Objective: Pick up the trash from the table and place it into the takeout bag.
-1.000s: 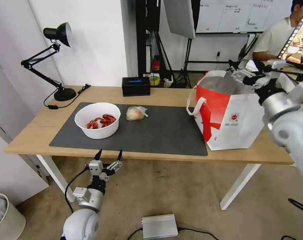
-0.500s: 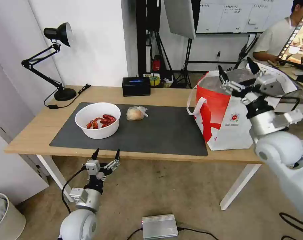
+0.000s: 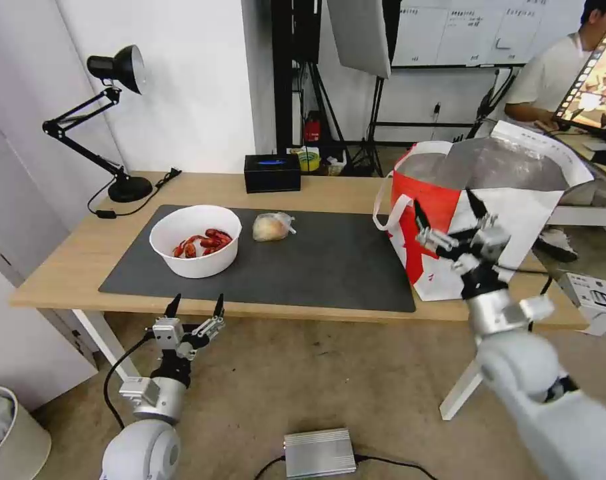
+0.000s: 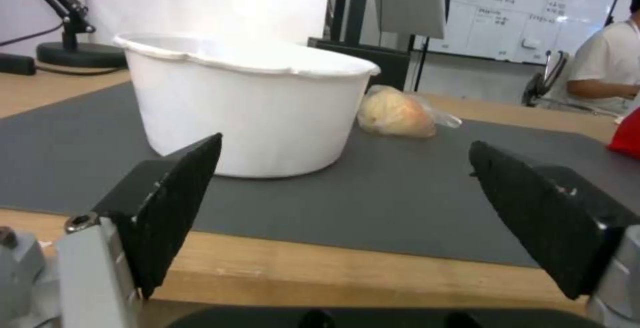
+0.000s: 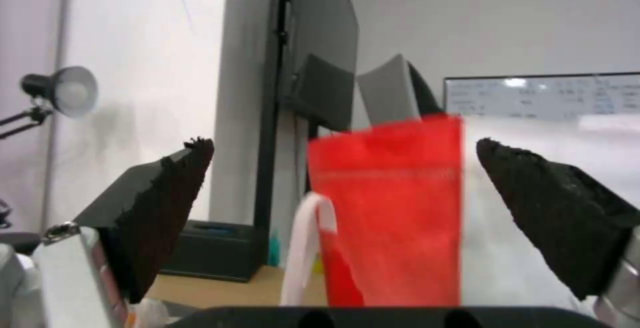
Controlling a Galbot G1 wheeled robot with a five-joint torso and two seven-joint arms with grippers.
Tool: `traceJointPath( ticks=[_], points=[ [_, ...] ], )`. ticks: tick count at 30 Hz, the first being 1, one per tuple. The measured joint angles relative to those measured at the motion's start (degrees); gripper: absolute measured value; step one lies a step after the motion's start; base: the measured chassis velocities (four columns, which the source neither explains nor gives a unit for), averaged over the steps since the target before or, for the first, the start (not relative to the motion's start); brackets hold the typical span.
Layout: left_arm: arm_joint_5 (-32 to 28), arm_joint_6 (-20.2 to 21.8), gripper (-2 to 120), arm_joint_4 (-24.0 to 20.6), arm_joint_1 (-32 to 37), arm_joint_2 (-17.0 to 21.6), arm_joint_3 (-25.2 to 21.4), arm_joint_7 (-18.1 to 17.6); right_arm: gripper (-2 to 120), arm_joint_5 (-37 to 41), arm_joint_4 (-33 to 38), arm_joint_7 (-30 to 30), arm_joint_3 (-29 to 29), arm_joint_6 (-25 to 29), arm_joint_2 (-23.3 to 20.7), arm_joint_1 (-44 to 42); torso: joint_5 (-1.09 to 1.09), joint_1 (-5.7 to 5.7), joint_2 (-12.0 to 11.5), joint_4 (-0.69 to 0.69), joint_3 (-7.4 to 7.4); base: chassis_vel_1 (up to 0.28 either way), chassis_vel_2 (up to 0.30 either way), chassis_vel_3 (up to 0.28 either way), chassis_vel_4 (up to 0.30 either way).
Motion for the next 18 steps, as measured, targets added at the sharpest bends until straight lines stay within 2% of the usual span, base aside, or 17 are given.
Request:
traceJointPath(
  ticks=[14,18],
  points=[
    [0.72,0.39,100,-0.11,-0.16,-0.28,-0.7,0.36,100,-7.9,-1.5,0.11,2.16,4.52,12.49,-8.66,0.0,0.0,0.0,0.0,0.0,0.0,0.0,0.0,0.0],
    [0.84,0.51,100,-0.28,-0.13,-0.09,-0.72,0.53,100,-9.63,-1.59,0.19,1.47,4.71,14.43,-11.09,0.0,0.0,0.0,0.01,0.0,0.0,0.0,0.0,0.0]
  ],
)
